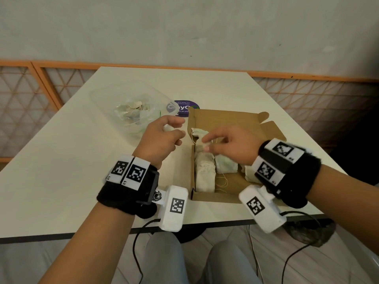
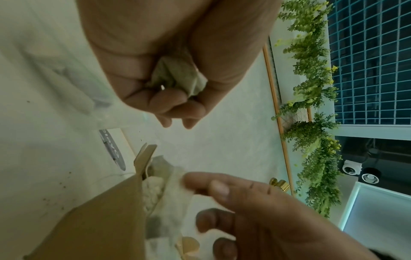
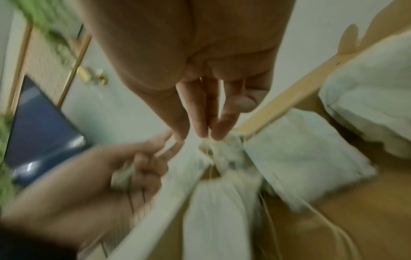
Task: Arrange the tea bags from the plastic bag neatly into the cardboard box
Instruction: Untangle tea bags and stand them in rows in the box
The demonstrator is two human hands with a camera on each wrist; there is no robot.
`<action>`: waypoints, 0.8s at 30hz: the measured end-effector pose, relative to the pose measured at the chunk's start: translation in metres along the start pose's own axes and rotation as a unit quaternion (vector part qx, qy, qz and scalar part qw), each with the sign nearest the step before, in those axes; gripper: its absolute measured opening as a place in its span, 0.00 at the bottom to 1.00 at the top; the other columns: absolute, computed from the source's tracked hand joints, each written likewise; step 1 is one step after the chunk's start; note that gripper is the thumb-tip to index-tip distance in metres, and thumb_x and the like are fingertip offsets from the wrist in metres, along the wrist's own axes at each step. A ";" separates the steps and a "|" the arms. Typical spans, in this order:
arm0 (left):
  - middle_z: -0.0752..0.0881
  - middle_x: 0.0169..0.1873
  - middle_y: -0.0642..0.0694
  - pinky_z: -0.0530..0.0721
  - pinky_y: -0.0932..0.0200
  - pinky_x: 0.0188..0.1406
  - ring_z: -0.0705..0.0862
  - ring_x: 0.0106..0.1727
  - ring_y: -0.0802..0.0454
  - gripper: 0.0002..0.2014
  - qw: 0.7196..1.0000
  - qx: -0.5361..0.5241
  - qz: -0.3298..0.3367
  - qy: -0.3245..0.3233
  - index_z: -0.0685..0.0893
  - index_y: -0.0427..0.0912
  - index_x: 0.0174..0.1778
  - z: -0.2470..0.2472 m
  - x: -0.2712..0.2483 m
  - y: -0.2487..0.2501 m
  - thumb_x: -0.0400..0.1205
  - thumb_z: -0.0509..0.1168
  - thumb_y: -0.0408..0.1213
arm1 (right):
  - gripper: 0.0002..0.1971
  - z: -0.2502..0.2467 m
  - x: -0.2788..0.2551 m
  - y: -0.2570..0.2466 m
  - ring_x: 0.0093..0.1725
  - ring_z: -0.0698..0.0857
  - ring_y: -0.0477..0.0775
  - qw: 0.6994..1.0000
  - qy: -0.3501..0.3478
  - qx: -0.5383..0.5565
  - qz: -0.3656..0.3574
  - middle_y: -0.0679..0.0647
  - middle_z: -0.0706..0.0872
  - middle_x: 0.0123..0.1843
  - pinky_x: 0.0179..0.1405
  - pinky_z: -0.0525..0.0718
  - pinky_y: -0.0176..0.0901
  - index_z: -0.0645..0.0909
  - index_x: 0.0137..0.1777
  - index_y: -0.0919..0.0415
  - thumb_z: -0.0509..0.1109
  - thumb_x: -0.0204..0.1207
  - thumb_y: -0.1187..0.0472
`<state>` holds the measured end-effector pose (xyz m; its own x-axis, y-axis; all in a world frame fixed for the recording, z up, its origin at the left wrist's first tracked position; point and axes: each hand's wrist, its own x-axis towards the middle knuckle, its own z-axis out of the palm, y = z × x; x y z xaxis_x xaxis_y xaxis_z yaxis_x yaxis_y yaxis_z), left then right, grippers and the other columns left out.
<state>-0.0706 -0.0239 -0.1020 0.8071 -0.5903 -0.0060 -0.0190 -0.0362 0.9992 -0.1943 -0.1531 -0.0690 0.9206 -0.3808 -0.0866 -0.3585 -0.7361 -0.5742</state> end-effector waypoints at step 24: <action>0.78 0.28 0.47 0.68 0.64 0.22 0.72 0.18 0.59 0.14 0.997 -0.062 -0.009 0.041 0.71 0.46 0.32 0.011 0.015 0.008 0.80 0.67 0.32 | 0.14 -0.004 0.023 0.009 0.73 0.73 0.50 0.996 -0.061 -0.047 -0.046 0.50 0.75 0.74 0.71 0.64 0.38 0.85 0.61 0.56 0.70 0.76 0.61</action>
<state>-0.0650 -0.0416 -0.0947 0.8527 -0.5217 -0.0261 0.0646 0.0559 0.9963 -0.1764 -0.1706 -0.0727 0.9600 -0.2430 -0.1392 -0.2799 -0.8160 -0.5058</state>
